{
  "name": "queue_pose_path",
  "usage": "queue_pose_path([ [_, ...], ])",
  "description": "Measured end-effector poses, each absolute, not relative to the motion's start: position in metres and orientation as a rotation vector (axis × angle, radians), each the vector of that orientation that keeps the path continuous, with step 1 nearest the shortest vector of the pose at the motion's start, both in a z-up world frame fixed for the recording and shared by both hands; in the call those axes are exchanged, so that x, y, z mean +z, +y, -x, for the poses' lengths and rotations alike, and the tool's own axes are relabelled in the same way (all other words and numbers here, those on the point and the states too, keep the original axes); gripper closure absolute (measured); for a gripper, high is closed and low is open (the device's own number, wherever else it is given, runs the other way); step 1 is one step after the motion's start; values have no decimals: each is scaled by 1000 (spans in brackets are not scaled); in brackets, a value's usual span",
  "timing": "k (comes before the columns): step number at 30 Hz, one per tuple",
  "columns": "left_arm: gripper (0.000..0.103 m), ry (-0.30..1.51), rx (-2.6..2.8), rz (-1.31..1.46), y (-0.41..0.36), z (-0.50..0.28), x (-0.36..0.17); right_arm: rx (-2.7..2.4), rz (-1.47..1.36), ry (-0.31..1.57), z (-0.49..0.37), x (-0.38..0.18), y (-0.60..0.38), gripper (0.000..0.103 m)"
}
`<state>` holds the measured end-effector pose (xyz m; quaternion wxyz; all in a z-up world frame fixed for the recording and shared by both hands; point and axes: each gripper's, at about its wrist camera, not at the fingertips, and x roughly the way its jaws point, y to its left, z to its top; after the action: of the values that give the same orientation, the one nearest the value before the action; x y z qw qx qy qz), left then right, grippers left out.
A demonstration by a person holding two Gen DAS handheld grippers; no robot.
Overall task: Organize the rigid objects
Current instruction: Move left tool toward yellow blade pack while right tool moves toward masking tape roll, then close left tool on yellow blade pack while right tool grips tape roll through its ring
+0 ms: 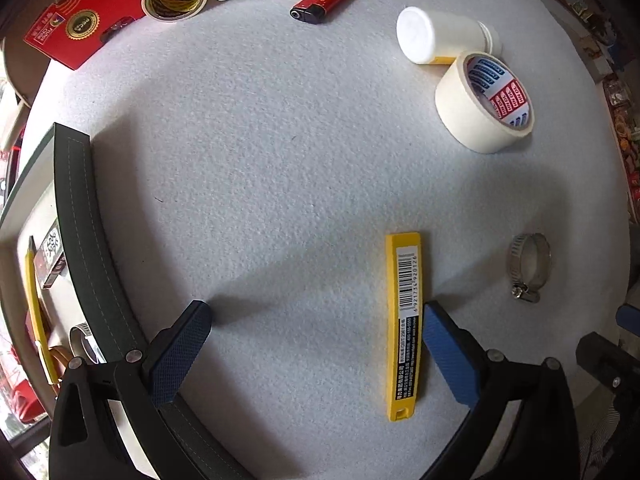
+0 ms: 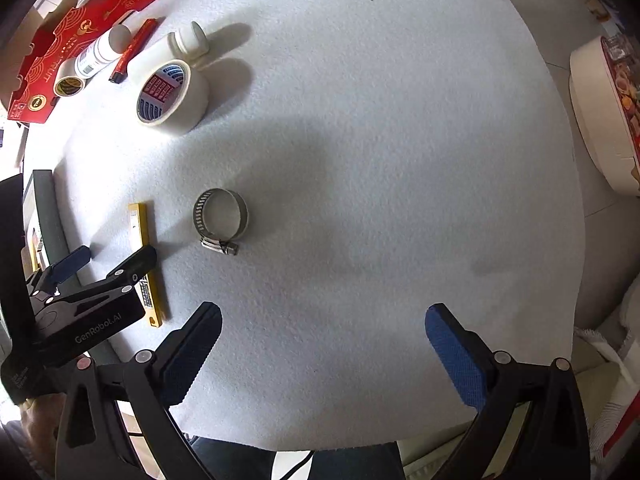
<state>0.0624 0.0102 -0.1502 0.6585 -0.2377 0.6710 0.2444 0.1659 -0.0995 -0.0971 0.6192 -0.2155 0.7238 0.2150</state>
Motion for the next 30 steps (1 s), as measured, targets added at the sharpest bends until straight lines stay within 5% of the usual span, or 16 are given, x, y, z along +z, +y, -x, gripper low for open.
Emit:
queue_pose_path([
  [13, 0, 1495, 573, 558, -7, -39, -144, 595, 599, 1579, -210, -100, 18, 0],
  [30, 0, 1470, 617, 595, 2, -22, -146, 720, 798, 1495, -167, -146, 135, 0],
])
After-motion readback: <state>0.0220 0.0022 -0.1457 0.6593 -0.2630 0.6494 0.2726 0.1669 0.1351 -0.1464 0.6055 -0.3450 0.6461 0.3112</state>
